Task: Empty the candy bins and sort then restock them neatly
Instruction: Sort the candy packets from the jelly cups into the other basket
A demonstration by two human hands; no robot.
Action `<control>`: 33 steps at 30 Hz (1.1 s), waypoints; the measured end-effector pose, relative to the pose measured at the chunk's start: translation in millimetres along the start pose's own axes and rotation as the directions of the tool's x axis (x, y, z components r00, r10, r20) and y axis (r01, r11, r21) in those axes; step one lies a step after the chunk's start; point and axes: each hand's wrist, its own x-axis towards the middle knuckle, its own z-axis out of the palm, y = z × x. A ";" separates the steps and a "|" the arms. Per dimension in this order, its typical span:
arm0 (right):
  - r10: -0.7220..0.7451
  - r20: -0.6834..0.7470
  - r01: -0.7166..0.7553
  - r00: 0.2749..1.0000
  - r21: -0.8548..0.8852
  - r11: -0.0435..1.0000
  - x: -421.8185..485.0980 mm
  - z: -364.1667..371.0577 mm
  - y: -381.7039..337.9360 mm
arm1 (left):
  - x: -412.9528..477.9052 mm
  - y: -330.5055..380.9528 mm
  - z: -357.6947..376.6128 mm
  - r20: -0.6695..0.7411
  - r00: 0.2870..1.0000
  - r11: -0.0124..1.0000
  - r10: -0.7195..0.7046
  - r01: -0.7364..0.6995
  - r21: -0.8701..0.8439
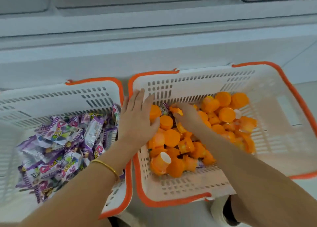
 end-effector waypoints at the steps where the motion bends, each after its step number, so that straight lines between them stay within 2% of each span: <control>1: -0.038 0.017 0.038 0.999 -0.003 0.999 8.0 7.1 -1.7 | 0.4 0.1 1.1 -0.018 1.000 1.000 0.000 0.000 0.002; 5: -0.077 0.126 0.081 0.989 -0.022 0.996 37.1 33.8 -0.9 | -0.5 0.0 1.1 -0.103 0.995 0.998 -0.007 0.002 -0.057; 7: -0.002 0.144 0.014 0.990 -0.082 0.997 48.2 44.8 4.9 | -0.7 -0.4 3.0 -0.127 0.992 0.997 -0.017 0.008 -0.075; 10: 0.188 0.140 -0.171 0.972 -0.125 0.977 55.2 55.6 7.8 | 0.2 -0.9 4.6 -0.158 0.987 0.998 -0.022 0.012 -0.066; 14: 0.363 0.142 -0.385 0.921 0.180 0.905 64.9 60.2 10.5 | 0.0 -0.3 3.6 -0.169 0.985 0.998 -0.019 0.008 -0.066; 17: 0.340 0.142 -0.363 0.930 0.198 0.911 63.5 49.6 12.6 | 0.1 -0.3 3.5 -0.153 0.988 0.999 -0.014 0.006 -0.054; 20: 0.317 -0.049 -0.299 0.947 0.217 0.929 45.8 22.7 17.6 | 0.3 -1.0 4.0 -0.133 0.991 1.000 -0.011 0.007 -0.028; 22: 0.224 -0.182 -0.192 0.957 0.179 0.965 29.9 -2.5 22.1 | 0.9 -1.4 3.2 -0.106 0.994 1.000 -0.006 0.005 -0.010; 23: 0.161 -0.185 -0.127 0.969 0.186 0.974 22.8 -15.3 22.1 | 1.3 -1.5 2.3 -0.093 0.996 1.000 -0.001 0.001 -0.005; 26: 0.006 -0.009 -0.002 1.000 0.376 0.927 3.3 -46.2 2.4 | 0.5 0.1 -2.2 -0.088 0.996 0.999 0.005 -0.008 -0.032; 28: -0.111 0.103 0.049 0.988 0.479 0.876 -3.0 -52.9 -19.8 | 0.6 1.0 -5.0 -0.091 0.996 0.997 0.002 -0.009 -0.074; 30: -0.173 0.139 0.072 0.975 0.538 0.840 -3.2 -46.7 -33.4 | 0.7 -0.5 -4.3 -0.091 0.996 0.996 0.006 -0.013 -0.084; 31: -0.156 0.134 0.047 0.979 0.590 0.806 -1.0 -41.0 -35.4 | 0.7 -2.1 -3.0 -0.097 0.995 0.996 0.006 -0.014 -0.084; 33: -0.001 0.133 -0.097 0.991 0.727 0.680 8.4 -25.8 -31.2 | 1.4 -5.1 -0.4 -0.111 0.994 0.993 -0.017 0.004 -0.115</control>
